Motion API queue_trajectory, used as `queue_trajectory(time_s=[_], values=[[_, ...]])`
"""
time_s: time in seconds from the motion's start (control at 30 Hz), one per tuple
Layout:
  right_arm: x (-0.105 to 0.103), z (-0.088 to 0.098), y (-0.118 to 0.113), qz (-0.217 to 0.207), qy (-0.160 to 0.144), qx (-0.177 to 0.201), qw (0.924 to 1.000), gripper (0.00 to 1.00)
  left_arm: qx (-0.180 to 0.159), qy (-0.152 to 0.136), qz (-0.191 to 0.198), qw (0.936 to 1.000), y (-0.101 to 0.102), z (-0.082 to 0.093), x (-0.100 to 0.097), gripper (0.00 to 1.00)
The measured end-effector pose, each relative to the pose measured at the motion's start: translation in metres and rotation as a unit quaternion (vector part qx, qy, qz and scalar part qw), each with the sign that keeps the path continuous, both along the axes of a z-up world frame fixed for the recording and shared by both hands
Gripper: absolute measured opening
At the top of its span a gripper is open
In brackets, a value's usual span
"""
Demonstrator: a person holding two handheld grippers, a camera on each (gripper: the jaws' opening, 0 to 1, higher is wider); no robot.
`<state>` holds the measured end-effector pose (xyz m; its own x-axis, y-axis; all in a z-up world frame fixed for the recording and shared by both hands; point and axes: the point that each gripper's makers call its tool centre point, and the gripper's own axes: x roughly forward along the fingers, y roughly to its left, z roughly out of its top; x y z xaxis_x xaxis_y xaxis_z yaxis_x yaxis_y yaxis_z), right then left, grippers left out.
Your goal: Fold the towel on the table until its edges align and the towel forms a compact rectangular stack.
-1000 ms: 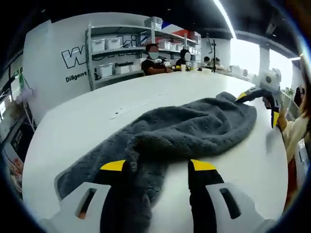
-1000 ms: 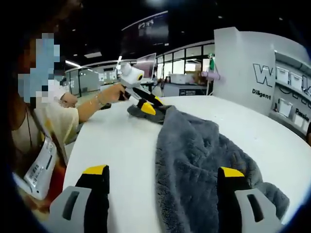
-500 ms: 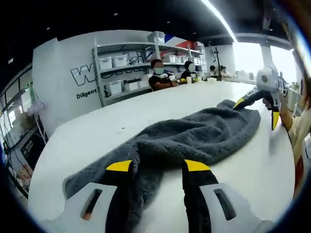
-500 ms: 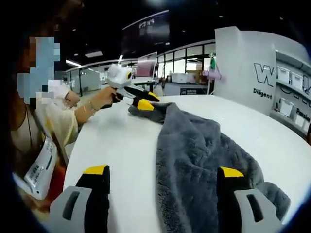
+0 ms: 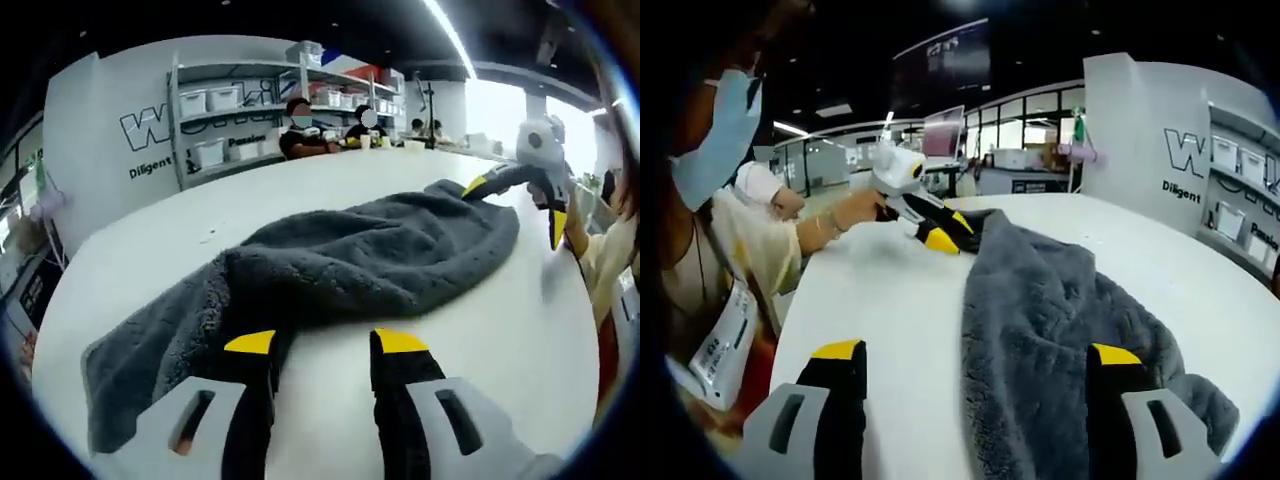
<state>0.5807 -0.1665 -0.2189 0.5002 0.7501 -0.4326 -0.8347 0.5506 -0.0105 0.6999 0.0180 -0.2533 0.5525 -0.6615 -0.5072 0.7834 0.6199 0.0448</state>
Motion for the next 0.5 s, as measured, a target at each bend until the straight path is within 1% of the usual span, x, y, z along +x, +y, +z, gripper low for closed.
queue_trajectory(time_s=[0.03, 0.1, 0.17, 0.27, 0.43, 0.5], values=[[0.000, 0.000, 0.000, 0.000, 0.000, 0.000, 1.0000, 0.92, 0.008, -0.001, 0.005, 1.0000, 0.002, -0.004, 0.002, 0.35], [-0.001, 0.000, 0.000, 0.002, -0.001, -0.001, 1.0000, 0.92, 0.034, -0.026, 0.028, 0.9987, 0.013, -0.007, 0.013, 0.33], [-0.002, -0.001, 0.001, 0.003, -0.001, -0.002, 1.0000, 0.92, 0.050, -0.043, 0.040, 0.9970, 0.020, -0.006, 0.020, 0.31], [-0.003, -0.002, 0.002, 0.005, -0.001, -0.004, 1.0000, 0.92, 0.057, -0.054, 0.046, 0.9959, 0.024, -0.004, 0.022, 0.30], [-0.004, -0.003, 0.002, 0.008, 0.000, -0.008, 0.9999, 0.91, 0.060, -0.080, 0.063, 0.9930, 0.033, 0.006, 0.027, 0.30], [-0.004, -0.004, 0.003, 0.009, 0.001, -0.008, 0.9999, 0.91, 0.067, -0.082, 0.064, 0.9923, 0.035, 0.004, 0.029, 0.29]])
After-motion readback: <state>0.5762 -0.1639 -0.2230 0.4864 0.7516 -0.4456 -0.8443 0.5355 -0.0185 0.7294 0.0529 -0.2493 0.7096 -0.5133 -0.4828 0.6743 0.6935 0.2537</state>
